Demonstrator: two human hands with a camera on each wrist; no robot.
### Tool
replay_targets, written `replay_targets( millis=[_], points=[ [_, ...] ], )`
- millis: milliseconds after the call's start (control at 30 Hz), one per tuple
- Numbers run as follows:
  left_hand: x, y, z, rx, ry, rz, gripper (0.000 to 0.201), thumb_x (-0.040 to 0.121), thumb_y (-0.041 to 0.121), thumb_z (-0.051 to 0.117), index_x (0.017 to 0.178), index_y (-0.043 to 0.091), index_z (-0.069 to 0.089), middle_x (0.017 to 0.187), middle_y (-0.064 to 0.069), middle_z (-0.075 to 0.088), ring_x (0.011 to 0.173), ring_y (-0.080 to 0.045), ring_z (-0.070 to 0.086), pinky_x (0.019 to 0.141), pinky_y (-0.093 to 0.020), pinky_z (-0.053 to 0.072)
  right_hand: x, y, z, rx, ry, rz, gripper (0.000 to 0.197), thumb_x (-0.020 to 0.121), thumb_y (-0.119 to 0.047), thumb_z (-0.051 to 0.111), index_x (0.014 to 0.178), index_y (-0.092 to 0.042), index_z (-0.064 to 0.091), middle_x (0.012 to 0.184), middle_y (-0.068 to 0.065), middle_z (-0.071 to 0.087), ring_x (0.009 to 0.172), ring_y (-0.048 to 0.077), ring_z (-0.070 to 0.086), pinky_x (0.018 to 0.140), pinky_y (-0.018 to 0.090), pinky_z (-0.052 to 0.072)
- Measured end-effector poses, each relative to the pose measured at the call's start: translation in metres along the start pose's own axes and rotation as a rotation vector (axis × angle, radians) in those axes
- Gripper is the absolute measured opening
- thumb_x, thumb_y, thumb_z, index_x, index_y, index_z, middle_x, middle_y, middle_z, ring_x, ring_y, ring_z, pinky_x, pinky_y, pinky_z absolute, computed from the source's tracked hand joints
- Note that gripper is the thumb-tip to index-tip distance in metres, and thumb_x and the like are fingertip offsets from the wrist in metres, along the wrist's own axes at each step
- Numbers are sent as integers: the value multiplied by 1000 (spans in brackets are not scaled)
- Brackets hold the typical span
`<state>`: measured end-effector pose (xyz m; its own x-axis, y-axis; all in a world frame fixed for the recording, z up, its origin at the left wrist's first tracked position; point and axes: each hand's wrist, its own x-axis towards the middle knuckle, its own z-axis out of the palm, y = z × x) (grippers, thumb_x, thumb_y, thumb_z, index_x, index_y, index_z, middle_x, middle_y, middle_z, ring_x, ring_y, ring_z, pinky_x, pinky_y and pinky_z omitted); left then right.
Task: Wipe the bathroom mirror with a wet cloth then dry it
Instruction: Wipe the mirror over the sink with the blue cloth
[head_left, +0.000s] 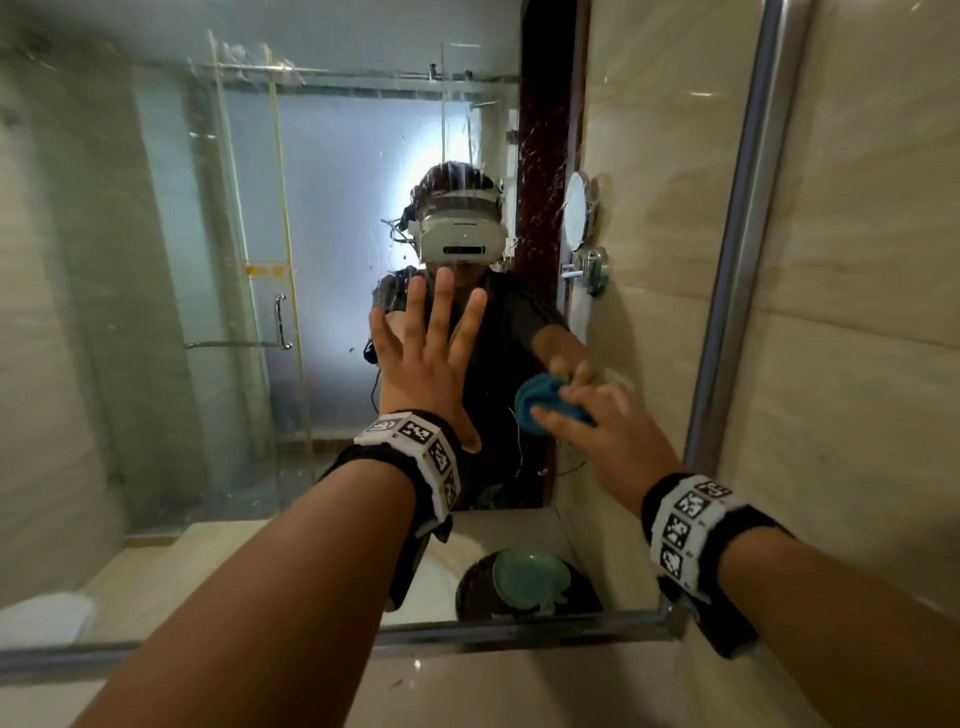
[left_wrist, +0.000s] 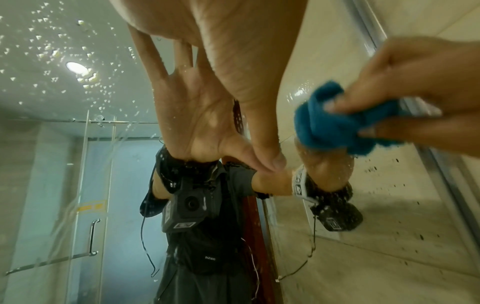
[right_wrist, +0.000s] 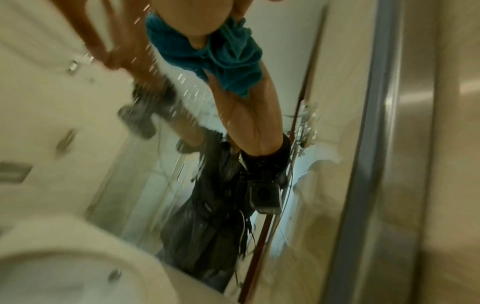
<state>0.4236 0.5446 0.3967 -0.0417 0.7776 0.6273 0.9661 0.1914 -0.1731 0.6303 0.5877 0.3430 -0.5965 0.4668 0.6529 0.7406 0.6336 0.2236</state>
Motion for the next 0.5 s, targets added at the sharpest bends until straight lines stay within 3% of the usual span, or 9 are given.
replay_targets(
  millis=[33, 67, 133, 200, 233, 300, 367, 433, 500],
  points=[
    [0, 0, 1, -2, 2, 1, 158, 47, 71, 76, 125, 21, -51, 142, -13, -45, 136, -37, -33, 106, -63, -13, -6, -2, 7, -30, -75, -10, 42, 91, -27, 57, 132, -30, 48, 133, 7, 42, 117, 31, 46, 92, 42, 46],
    [-1, 0, 1, -6, 2, 3, 158, 47, 72, 76, 125, 21, -51, 142, -13, -44, 136, -37, -32, 106, -63, -13, -11, -4, 12, 25, -96, -15, 61, 78, -7, 73, 130, -27, 48, 127, 11, 44, 106, 34, 52, 80, 44, 52],
    [-3, 1, 2, -10, 1, 5, 157, 48, 71, 76, 126, 21, -50, 143, -12, -44, 137, -36, -31, 105, -62, -15, -12, 2, 16, 8, -59, -94, 76, 60, 3, 83, 124, -23, 52, 118, 15, 51, 92, 35, 57, 66, 43, 55],
    [-6, 0, 4, -17, -1, 10, 153, 52, 71, 74, 130, 21, -47, 141, -11, -47, 137, -36, -32, 105, -61, -15, -1, 2, -4, 27, 18, -48, 51, 75, -15, 78, 120, -25, 58, 117, 11, 54, 98, 30, 55, 77, 39, 51],
    [-9, 0, 7, -22, -6, 15, 149, 55, 71, 73, 132, 22, -45, 141, -11, -48, 137, -35, -32, 106, -61, -14, 7, 3, -16, 78, 94, 40, 37, 83, -32, 70, 118, -27, 59, 116, 4, 53, 101, 23, 53, 83, 35, 46],
    [-15, -2, 14, -37, -22, 27, 139, 62, 71, 67, 135, 24, -41, 142, -10, -47, 137, -34, -33, 107, -62, -12, 23, 18, -31, 161, 284, 298, 31, 84, -54, 59, 107, -32, 57, 106, -5, 49, 94, 11, 52, 82, 31, 43],
    [-22, -5, 20, -55, -37, 37, 129, 69, 71, 61, 136, 25, -40, 142, -9, -46, 136, -33, -33, 110, -62, -10, 32, 32, -43, 275, 460, 518, 20, 88, -46, 53, 106, -37, 57, 110, -1, 50, 97, 16, 52, 84, 33, 44],
    [-25, -5, 23, -62, -37, 40, 127, 71, 71, 59, 135, 25, -41, 143, -9, -46, 136, -33, -34, 111, -62, -9, 34, 34, -43, 213, 417, 524, 27, 92, -32, 47, 116, -36, 57, 118, 6, 48, 106, 23, 47, 83, 26, 38],
    [-27, -3, 24, -66, -39, 29, 132, 68, 71, 63, 136, 25, -41, 143, -10, -46, 136, -34, -33, 108, -63, -12, 30, 25, -38, 279, 381, 573, 21, 92, -42, 49, 107, -29, 56, 108, 2, 46, 97, 17, 47, 72, 15, 34]
  ],
)
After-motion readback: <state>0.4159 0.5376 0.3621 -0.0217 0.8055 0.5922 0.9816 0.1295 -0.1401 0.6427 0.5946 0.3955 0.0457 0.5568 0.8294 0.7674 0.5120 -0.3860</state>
